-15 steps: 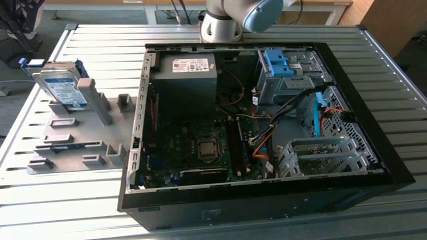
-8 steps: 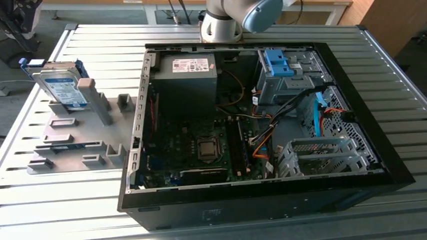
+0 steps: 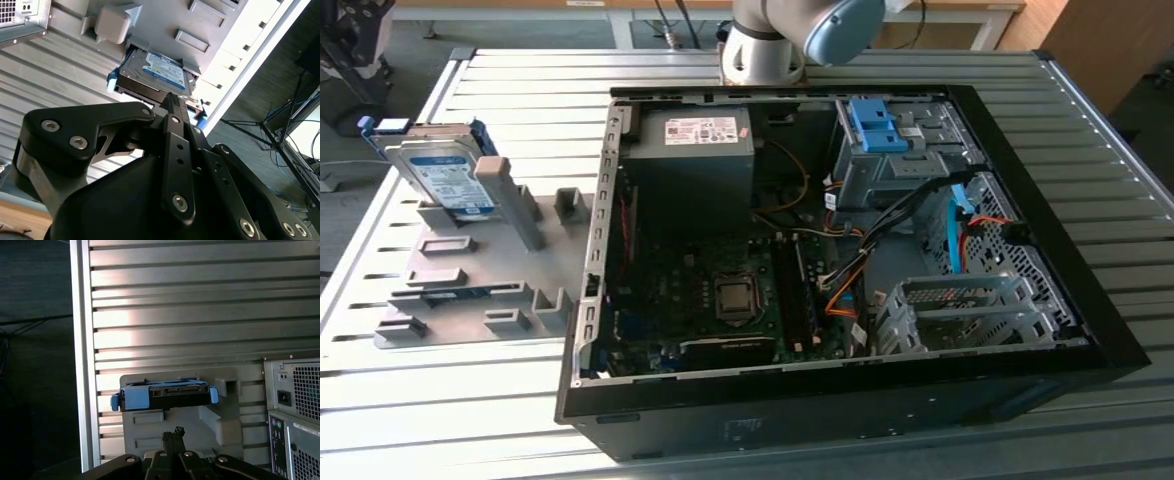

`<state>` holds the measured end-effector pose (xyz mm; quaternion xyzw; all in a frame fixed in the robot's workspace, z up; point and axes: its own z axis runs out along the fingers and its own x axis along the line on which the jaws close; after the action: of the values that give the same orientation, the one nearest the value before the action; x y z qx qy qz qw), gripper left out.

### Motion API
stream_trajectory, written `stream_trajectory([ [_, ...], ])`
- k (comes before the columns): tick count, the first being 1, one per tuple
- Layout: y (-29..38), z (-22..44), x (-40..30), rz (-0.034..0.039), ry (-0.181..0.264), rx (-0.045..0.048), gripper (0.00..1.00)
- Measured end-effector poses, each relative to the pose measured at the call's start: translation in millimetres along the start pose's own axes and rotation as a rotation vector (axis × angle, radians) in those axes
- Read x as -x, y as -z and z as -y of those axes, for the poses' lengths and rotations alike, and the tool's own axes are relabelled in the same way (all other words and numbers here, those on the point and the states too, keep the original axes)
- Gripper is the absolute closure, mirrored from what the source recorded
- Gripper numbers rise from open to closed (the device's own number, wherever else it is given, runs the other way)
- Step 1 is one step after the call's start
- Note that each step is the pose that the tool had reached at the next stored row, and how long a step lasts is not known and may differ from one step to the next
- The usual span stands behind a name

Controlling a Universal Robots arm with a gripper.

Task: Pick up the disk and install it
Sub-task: 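Reach for the disk, then pick up the disk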

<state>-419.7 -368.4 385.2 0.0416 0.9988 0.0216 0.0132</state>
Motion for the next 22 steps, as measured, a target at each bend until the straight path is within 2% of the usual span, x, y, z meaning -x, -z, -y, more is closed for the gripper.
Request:
stream_trajectory([
  [4, -0.5, -3.0, -6.2, 0.0001, 0.000, 0.0000, 0.89],
  [12, -2.3, -12.6, -13.6, -0.0003, 0.000, -0.0002, 0.89],
  [22, -2.6, -12.7, -15.5, 0.0000, 0.000, 0.0000, 0.89],
])
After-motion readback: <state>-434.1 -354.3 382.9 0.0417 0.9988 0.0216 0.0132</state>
